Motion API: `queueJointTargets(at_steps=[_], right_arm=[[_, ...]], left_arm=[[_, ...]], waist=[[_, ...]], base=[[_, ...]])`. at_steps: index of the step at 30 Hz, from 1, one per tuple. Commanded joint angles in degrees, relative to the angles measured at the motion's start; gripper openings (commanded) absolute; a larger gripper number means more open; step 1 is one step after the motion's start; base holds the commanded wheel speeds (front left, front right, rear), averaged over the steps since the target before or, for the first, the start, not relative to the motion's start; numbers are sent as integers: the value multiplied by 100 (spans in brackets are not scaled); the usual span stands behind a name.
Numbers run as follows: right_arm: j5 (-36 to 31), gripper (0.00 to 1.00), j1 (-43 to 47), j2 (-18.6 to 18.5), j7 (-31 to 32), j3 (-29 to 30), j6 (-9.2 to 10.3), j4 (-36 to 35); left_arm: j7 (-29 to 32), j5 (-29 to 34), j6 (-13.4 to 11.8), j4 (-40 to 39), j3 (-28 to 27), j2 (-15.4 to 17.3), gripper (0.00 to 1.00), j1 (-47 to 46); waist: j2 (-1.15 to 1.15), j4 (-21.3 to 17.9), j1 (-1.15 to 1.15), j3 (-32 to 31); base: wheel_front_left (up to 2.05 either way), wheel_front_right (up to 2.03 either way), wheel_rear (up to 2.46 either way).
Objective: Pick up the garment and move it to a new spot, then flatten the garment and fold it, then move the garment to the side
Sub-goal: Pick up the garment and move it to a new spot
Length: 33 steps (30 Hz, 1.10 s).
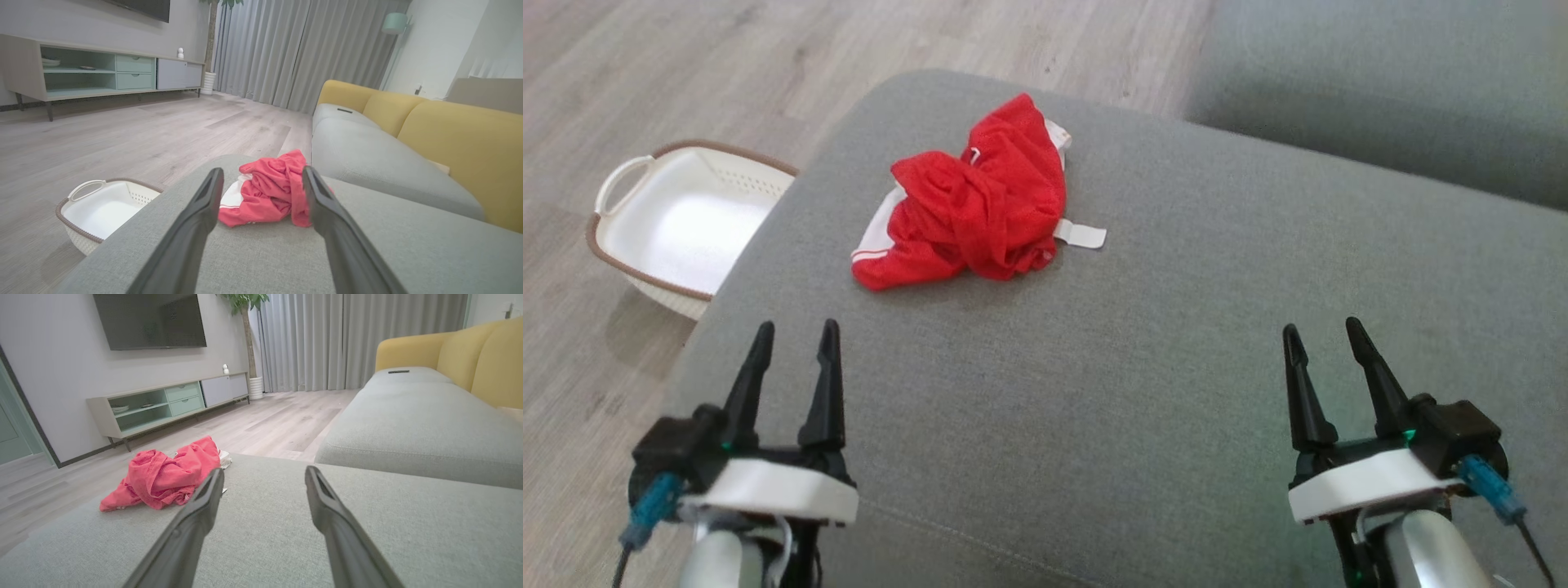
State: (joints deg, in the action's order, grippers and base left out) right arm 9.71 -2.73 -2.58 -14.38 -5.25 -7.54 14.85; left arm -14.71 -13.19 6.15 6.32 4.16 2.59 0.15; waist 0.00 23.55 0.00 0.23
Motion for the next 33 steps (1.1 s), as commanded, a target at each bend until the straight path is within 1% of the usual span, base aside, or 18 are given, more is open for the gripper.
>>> queueJointTargets(at_steps=[1, 3, 7, 9, 10, 13, 16, 20, 24, 28, 29, 30, 31, 33], right_arm=[[-100, 100, -229, -30, -62, -122, 5, -192], [-208, 100, -299, -30, -62, -106, 5, -221], [-372, 100, -504, -30, -62, -23, 5, -322], [-422, 100, -581, -30, -62, 17, 5, -426], [-422, 100, -581, -30, -62, 17, 5, -426], [-531, 100, -666, -30, -62, 11, 5, -481], [-617, 100, -772, -30, -62, -18, 5, -486], [-707, 100, -887, -30, -62, -72, 5, -503], [-729, 100, -971, -30, -62, -74, 5, -550], [-748, 100, -1033, -30, -62, -60, 5, -571], [-751, 100, -1046, -30, -62, -60, 5, -574], [-752, 100, -1058, -30, -62, -57, 5, -575], [-752, 100, -1068, -30, -62, -54, 5, -575], [-749, 100, -1087, -30, -62, -58, 5, -567]], left_arm=[[-29, 98, 50, -11, -289, 41, 100, -566], [-29, 125, 77, 234, -315, 108, 100, -830], [-18, 127, 116, 872, -181, 453, 100, -1593], [130, 79, 125, 1257, -45, 649, 100, -2049], [130, 79, 125, 1257, -45, 649, 100, -2049], [572, -79, 130, 1773, 304, 946, 100, -2710], [994, -361, 132, 2179, 800, 1292, 100, -3267], [1363, -744, 133, 2749, 1183, 1693, 100, -3867], [1679, -1213, 133, 3331, 1384, 1897, 100, -4317], [1863, -1567, 133, 3752, 1672, 2042, 100, -4589], [1873, -1639, 133, 3835, 1755, 2087, 62, -4637], [1847, -1695, 133, 3913, 1828, 2137, 2, -4688], [1804, -1744, 133, 3979, 1899, 2173, 0, -4729], [1627, -1813, 133, 4079, 1990, 2224, 0, -4797]], waist=[[0, -120, 0, 170], [0, -224, 0, 342], [0, -451, 0, 708], [0, -558, 0, 897], [0, -558, 0, 897], [0, -742, 0, 1181], [0, -933, 0, 1421], [0, -1173, 0, 1662], [0, -1362, 0, 1853], [0, -1475, 0, 1976], [0, -1491, 0, 1997], [0, -1502, 0, 2013], [0, -1512, 0, 2024], [0, -1530, 0, 2030]], base=[[0, 0, 0], [0, 0, 0], [0, 0, 0], [0, 0, 0], [0, 0, 0], [0, 0, 0], [0, 0, 0], [0, 0, 0], [0, 0, 0], [0, 0, 0], [0, 0, 0], [0, 0, 0], [0, 0, 0], [0, 0, 0]])
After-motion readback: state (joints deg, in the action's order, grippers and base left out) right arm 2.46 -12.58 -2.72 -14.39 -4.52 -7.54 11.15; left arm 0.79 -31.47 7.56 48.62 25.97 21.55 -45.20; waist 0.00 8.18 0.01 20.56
